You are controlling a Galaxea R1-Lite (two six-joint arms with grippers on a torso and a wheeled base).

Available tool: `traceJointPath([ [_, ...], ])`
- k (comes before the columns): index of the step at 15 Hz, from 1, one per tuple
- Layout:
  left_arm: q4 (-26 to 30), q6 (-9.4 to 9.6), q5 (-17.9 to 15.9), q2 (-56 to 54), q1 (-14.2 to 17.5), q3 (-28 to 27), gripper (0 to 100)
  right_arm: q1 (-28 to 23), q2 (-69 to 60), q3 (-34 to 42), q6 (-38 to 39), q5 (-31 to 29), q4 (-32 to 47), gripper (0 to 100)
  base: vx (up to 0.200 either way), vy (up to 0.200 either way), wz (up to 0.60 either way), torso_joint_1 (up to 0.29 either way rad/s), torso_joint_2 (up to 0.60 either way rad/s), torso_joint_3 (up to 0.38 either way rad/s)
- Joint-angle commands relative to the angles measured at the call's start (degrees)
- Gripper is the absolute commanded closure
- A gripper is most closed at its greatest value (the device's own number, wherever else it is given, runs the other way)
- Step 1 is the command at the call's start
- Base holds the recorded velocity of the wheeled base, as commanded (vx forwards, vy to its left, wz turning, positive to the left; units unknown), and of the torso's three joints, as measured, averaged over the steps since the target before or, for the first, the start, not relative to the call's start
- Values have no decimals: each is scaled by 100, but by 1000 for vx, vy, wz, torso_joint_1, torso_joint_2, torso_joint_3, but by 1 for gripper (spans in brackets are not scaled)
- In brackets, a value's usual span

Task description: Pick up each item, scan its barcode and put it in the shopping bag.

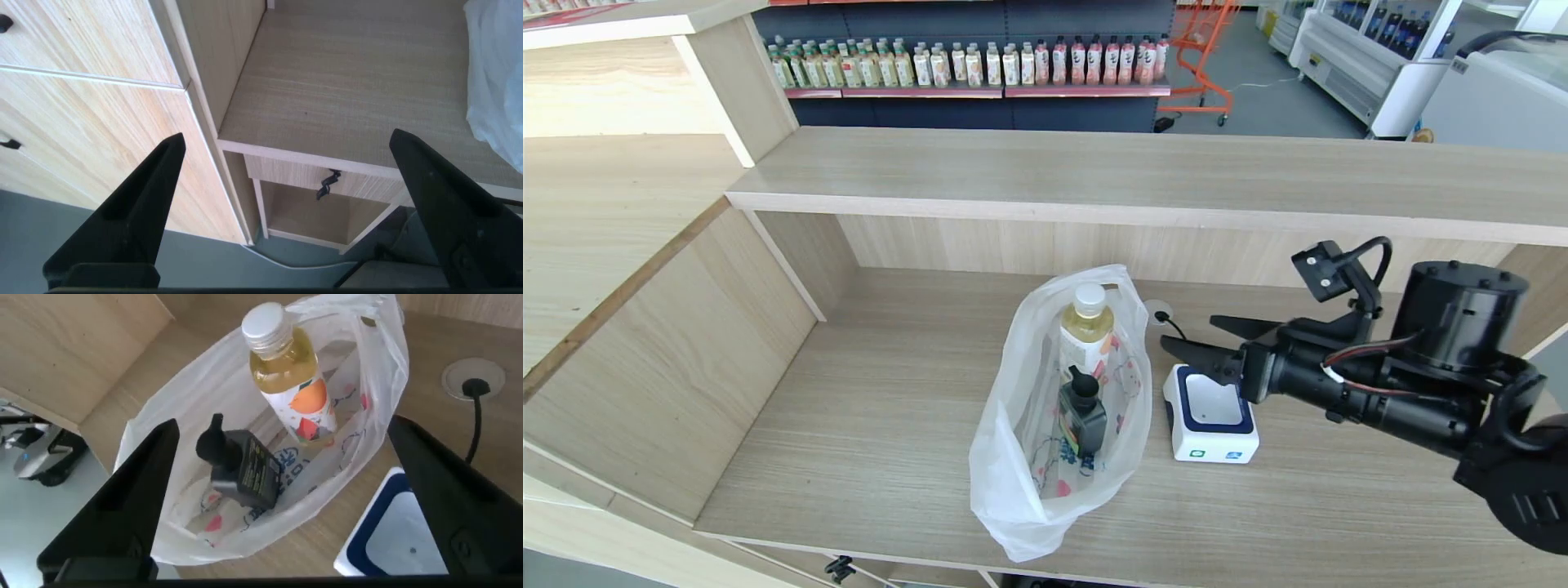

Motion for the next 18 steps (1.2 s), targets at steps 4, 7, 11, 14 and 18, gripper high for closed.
traceJointPath([
  [4, 1, 0, 3, -1, 1, 0, 0, -991, -3456, 1771, -41, -1113, 2503, 0, 0, 0, 0, 0, 0, 0],
  [7, 1, 0, 3, -1, 1, 0, 0, -1132, -5794, 2782, -181, -1666, 3479, 0, 0, 0, 0, 0, 0, 0],
  [11, 1, 0, 3, -1, 1, 0, 0, -2055, -8263, 3379, -946, -1737, 4595, 0, 0, 0, 0, 0, 0, 0],
  [14, 1, 0, 3, -1, 1, 0, 0, -2186, -9380, 3379, -876, -1789, 5597, 0, 0, 0, 0, 0, 0, 0],
  [18, 1, 0, 3, -1, 1, 0, 0, -2222, -9626, 3379, -744, -1816, 5597, 0, 0, 0, 0, 0, 0, 0],
])
